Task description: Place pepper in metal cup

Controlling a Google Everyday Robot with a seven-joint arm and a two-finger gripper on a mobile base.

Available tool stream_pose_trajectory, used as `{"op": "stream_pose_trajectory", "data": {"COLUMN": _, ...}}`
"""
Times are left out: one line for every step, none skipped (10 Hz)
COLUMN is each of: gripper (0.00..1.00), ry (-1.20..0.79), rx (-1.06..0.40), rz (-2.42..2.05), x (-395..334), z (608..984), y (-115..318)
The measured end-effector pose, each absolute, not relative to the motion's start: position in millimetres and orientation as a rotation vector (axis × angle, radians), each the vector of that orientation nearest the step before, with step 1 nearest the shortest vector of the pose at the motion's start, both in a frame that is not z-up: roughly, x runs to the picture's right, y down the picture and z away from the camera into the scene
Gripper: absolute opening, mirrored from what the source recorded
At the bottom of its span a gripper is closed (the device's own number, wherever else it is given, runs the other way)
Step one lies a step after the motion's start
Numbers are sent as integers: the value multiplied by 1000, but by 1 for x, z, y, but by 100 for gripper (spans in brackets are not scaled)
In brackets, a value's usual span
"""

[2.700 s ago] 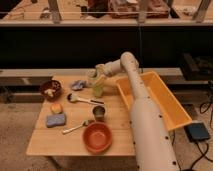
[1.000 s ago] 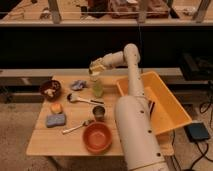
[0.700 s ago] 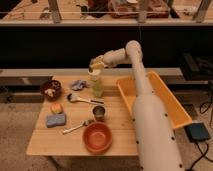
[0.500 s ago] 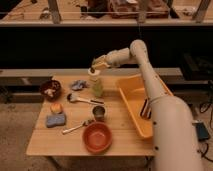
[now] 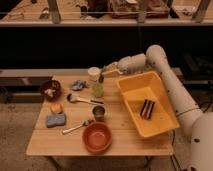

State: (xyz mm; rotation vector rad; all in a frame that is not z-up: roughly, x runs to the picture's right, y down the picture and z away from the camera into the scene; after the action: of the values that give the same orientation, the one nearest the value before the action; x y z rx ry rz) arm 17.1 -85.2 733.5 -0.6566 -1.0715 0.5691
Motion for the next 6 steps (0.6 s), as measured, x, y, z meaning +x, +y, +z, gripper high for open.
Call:
{"op": "stream_pose_trajectory", "data": {"gripper": 0, "ry": -1038, "rx": -732, "rz": 569, "x": 20, "z": 725, "y": -78}}
{"op": "stream_pose_trajectory", "data": {"gripper": 0, "ry": -986, "rx": -808, "rz": 550, "x": 19, "z": 719, "y": -75}}
{"op": "stream_pose_trajectory", "data": {"gripper": 0, "ry": -923, "rx": -892, "rz": 519, "x": 16, "z": 713, "y": -69}}
{"op": "stream_pose_trajectory", "data": {"gripper": 0, "ry": -865, "rx": -956, "rz": 497, "x": 18, "z": 707, "y": -65}}
{"op": "stream_pose_trajectory", "data": {"gripper": 0, "ry": -830, "rx": -991, "rz": 486, "x": 19, "z": 703, "y": -63}}
{"op": "stream_pose_trajectory", "data": {"gripper": 0, "ry": -813, "rx": -1007, "rz": 481, "x": 20, "z": 701, "y": -62}}
